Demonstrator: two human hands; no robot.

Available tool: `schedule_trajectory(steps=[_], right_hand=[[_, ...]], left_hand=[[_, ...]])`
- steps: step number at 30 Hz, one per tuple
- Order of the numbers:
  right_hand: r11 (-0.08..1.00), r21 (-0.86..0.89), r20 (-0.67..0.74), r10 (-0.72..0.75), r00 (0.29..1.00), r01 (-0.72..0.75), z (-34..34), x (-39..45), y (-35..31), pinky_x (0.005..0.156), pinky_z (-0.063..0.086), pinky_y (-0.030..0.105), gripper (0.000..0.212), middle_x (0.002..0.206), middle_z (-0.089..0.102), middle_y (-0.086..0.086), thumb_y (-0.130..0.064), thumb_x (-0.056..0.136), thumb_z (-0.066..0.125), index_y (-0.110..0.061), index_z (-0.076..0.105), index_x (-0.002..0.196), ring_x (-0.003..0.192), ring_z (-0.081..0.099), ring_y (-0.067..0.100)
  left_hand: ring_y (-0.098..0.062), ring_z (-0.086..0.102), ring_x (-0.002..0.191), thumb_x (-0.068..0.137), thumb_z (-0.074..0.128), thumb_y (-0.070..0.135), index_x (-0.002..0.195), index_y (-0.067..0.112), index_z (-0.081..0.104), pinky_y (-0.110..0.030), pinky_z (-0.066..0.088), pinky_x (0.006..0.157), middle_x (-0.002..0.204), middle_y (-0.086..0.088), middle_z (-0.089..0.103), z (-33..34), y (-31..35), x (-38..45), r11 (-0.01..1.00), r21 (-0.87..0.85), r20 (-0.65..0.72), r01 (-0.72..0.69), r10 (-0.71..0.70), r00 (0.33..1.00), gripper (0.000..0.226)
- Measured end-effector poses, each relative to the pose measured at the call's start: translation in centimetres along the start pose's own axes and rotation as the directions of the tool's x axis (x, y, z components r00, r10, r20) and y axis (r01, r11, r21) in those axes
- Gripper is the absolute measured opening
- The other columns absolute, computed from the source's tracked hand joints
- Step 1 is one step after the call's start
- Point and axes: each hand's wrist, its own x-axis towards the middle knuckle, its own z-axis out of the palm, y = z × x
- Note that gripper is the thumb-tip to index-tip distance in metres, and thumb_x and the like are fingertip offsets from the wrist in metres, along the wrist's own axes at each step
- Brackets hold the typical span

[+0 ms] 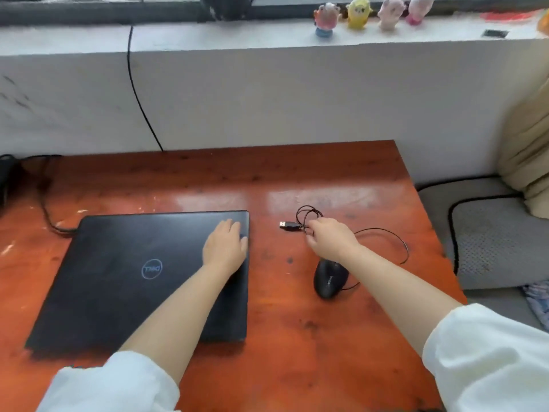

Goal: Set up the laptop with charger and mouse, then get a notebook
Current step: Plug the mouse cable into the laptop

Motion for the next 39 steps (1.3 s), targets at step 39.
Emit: schedule_trajectory(steps=[39], right_hand=[[0.87,0.184,-0.23,-0.414,0.881,0.457,6.3,7.4,-2.5,0.089,0.032,0.036,0.02,0.098,0.069,0.013,-0.013,0.093,0.048,-0.002,0.064,0.099,0.096,0.057,0.029]], left_hand=[[-0.026,0.022,0.143,0.096,0.039,0.01,0.141,0.002,0.033,-0.04,0.017,0.117,0.151,-0.015,0.031,5.5,-0.5,-1.1,0.965,-0.058,-0.131,0.256,-0.262,0.956,0.046]])
